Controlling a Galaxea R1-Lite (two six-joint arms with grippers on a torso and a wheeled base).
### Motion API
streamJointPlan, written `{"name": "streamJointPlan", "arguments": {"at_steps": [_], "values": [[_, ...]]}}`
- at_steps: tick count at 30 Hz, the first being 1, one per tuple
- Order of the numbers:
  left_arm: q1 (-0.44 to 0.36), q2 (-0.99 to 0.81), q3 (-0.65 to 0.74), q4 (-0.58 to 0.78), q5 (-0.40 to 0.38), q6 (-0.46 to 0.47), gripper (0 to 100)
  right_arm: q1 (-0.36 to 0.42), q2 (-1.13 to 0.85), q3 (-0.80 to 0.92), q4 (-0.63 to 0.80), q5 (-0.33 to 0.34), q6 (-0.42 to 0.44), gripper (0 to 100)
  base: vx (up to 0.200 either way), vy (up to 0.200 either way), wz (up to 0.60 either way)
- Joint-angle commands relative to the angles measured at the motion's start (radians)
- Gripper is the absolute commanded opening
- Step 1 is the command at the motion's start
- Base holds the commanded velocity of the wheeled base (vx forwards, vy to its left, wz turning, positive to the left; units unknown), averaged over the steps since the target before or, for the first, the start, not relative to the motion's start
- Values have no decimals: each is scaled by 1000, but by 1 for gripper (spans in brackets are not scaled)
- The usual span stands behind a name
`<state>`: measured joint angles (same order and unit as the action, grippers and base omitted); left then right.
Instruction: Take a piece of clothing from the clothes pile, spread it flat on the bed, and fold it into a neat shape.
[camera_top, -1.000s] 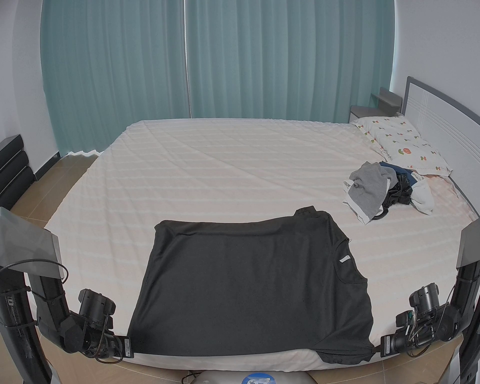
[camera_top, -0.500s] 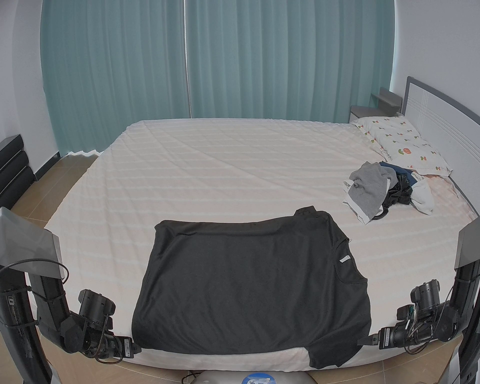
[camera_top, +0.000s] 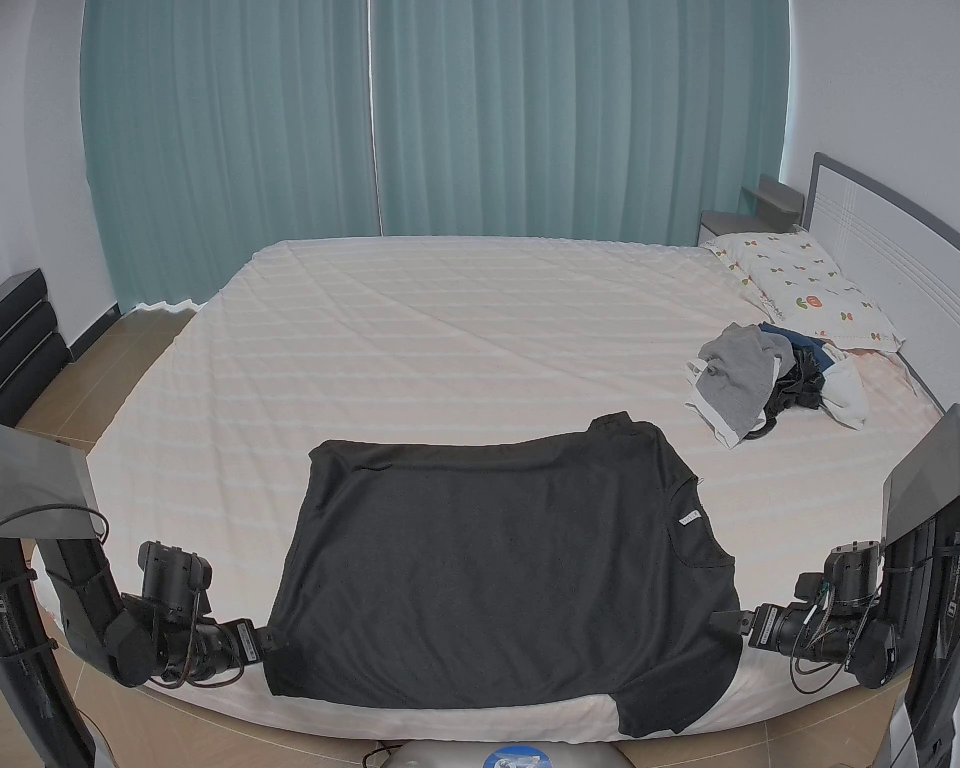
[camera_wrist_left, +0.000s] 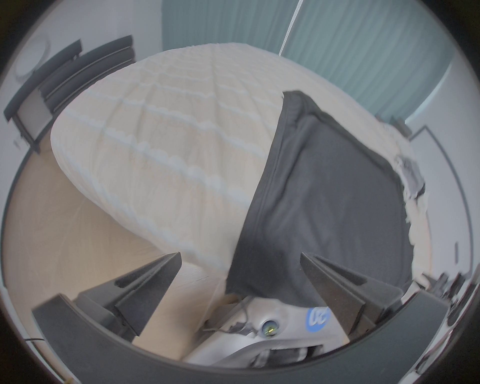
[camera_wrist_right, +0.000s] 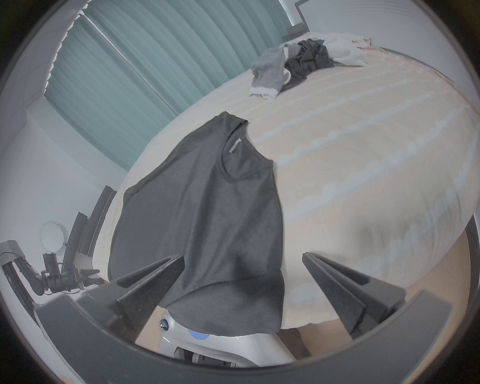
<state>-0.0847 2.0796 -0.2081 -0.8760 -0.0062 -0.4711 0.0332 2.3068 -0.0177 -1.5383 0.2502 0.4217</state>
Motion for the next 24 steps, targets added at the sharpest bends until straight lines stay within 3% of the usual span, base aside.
{"name": "streamJointPlan", "arguments": {"at_steps": [1, 4, 5, 13, 24], "values": [[31, -21, -65, 3, -34, -49, 100, 1, 95, 18, -25, -2, 8, 100, 0, 0, 0], [39, -19, -68, 5, -43, -50, 100, 1, 94, 16, -25, -2, 8, 100, 0, 0, 0], [42, -13, -70, 3, -44, -50, 100, -3, 97, 18, -25, -3, 0, 0, 0, 0, 0], [40, 5, -68, 3, -43, -50, 100, -15, 95, 18, -22, -6, 8, 0, 0, 0, 0], [40, 11, -73, 5, -43, -47, 100, -18, 68, 18, 56, -60, -4, 0, 0, 0, 0]]}}
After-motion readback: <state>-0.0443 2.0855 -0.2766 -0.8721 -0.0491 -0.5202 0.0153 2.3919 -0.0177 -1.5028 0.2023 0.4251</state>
